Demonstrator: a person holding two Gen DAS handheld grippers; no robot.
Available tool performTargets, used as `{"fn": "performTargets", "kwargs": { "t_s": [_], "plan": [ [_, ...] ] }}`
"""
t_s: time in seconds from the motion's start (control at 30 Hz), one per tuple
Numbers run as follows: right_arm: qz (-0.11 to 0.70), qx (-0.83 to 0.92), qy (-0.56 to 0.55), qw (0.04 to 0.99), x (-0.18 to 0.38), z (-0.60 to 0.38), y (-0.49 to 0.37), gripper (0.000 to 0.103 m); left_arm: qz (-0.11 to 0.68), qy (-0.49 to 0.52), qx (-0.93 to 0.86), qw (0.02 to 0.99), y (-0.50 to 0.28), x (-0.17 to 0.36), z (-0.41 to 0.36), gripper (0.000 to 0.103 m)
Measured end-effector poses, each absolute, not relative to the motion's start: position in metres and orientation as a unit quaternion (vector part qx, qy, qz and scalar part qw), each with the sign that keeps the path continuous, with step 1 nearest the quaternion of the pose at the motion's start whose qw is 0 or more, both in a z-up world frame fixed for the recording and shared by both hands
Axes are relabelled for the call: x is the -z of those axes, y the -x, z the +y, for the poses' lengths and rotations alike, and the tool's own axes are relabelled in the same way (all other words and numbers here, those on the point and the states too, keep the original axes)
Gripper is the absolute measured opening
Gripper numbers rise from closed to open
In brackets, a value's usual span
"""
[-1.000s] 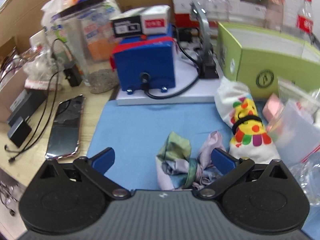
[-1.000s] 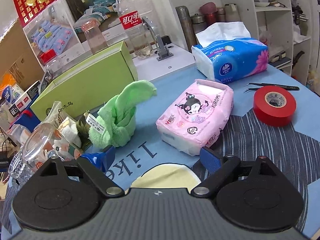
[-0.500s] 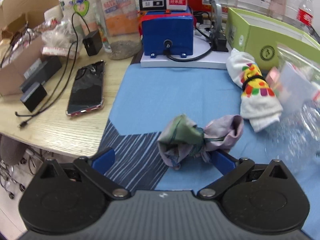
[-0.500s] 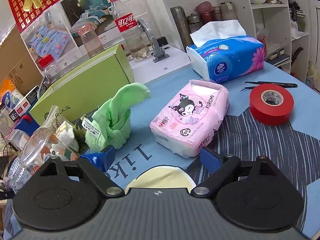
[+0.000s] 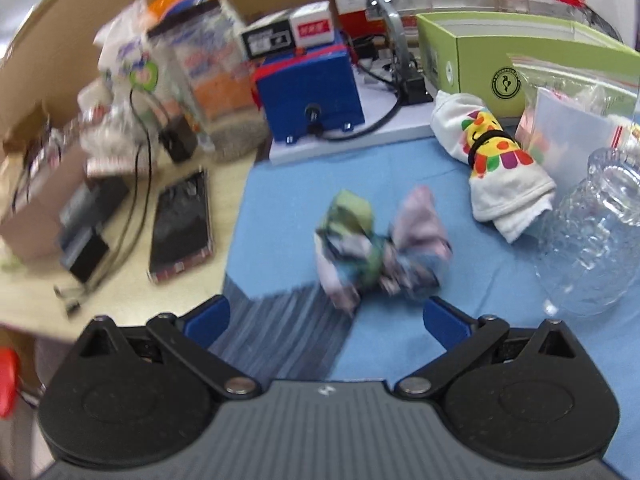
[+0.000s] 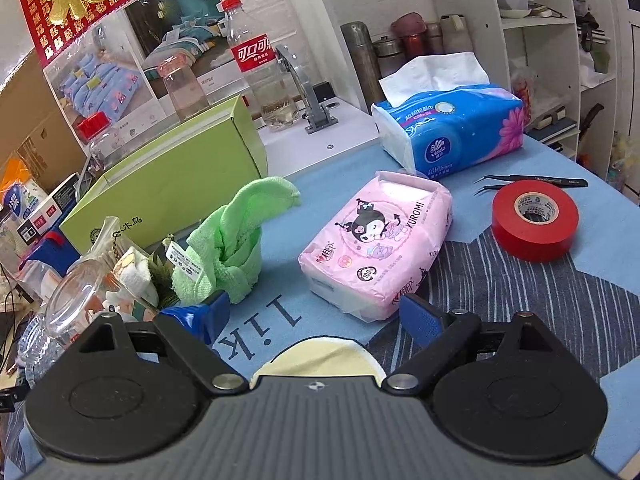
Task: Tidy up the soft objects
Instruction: 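Close the left tool on the crumpled patterned cloth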
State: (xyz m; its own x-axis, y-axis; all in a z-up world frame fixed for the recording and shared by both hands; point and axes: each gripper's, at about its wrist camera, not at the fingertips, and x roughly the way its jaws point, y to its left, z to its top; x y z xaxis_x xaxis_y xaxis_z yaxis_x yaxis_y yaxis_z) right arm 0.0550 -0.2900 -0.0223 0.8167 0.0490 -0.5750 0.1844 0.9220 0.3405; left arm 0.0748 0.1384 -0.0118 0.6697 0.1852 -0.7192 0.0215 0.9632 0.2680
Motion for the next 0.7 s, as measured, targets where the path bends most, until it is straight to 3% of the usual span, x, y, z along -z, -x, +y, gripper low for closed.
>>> {"fn": "performTargets", "kwargs": {
  "t_s": [0.43,0.7],
  "plan": [
    [0.307,0.039,-0.197,0.93,0.026,-0.293,-0.066,0.079,0.466,0.005,-0.05,0.883,-0.093,0.029,0.176,0.102],
    [0.312,0.038,-0.199,0.928,0.03,-0.296,-0.068,0.079,0.442,-0.04,-0.039,0.895,-0.13,0.025,0.139,0.102]
  ]
}}
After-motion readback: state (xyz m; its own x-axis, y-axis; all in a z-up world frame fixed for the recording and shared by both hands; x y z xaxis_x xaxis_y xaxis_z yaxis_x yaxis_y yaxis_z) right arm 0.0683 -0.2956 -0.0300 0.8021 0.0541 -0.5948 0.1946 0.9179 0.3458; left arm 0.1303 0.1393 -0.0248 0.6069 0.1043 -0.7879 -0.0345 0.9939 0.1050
